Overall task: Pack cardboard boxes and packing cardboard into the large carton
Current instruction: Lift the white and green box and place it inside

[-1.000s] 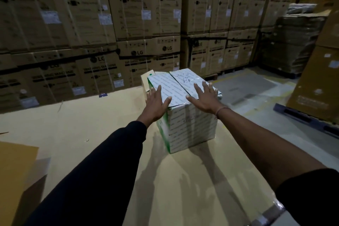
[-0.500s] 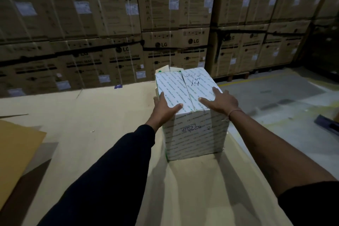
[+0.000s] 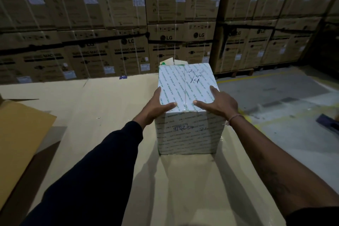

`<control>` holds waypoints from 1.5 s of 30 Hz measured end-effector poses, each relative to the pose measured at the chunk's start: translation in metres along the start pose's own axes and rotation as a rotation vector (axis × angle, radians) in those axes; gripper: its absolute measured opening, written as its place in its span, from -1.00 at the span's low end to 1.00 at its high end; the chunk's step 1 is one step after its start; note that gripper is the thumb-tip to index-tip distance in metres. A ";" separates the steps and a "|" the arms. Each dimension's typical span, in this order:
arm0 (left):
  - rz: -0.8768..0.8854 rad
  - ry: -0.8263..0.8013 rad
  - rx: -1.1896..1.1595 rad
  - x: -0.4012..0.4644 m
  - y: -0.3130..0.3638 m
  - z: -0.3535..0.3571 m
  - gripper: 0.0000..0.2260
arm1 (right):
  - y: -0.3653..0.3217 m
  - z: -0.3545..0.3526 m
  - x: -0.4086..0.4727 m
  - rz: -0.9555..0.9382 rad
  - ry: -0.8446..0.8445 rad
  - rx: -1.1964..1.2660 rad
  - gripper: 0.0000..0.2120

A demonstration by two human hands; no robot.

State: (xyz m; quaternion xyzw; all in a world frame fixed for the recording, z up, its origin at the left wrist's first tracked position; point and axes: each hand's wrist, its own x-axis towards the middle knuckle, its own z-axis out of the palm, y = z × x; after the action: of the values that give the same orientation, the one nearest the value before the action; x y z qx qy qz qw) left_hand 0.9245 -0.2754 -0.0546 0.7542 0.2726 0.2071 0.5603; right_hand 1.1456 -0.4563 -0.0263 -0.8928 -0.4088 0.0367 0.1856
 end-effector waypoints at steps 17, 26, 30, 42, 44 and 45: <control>-0.093 0.109 -0.007 -0.216 -0.027 -0.126 -0.62 | -0.120 0.044 -0.159 -0.186 -0.267 0.872 -0.40; -0.007 0.208 -0.112 -0.315 -0.024 -0.155 -0.51 | -0.175 0.039 -0.240 -0.402 -0.332 1.038 -0.37; 0.069 0.228 -0.088 -0.350 0.005 -0.178 -0.51 | -0.202 0.020 -0.263 -0.475 -0.321 1.090 -0.37; 0.343 0.306 0.114 -0.411 0.080 -0.273 -0.45 | -0.313 -0.031 -0.289 -0.613 -0.086 1.131 -0.22; 0.377 0.322 0.158 -0.409 0.083 -0.289 -0.44 | -0.329 -0.030 -0.283 -0.624 -0.038 1.113 -0.20; 0.388 0.330 0.177 -0.408 0.084 -0.298 -0.43 | -0.338 -0.029 -0.280 -0.628 -0.004 1.077 -0.17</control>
State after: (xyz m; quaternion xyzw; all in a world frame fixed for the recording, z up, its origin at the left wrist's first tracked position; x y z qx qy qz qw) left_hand 0.4435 -0.3381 0.1083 0.7944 0.2274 0.4062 0.3902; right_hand 0.7246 -0.4715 0.0988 -0.5110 -0.5762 0.1831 0.6110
